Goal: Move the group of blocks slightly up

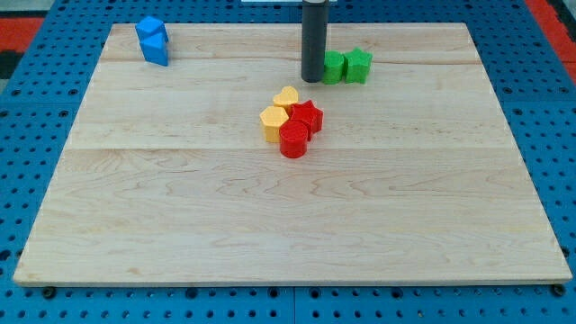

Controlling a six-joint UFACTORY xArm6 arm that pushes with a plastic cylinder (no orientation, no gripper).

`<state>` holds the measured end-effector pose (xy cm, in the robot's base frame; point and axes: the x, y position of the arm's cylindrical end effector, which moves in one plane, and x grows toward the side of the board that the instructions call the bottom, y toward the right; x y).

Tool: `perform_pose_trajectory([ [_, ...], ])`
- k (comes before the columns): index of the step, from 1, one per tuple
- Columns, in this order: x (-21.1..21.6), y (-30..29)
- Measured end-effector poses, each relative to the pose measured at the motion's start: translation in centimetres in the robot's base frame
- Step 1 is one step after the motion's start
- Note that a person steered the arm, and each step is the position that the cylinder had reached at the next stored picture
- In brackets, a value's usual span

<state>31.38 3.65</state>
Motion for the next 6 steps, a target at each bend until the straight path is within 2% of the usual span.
perform_pose_trajectory([
  [1,1.2,1.6],
  [2,6.2,6.3],
  [4,19.1,3.3],
  [5,19.6,-1.1],
  [6,16.0,-3.7],
])
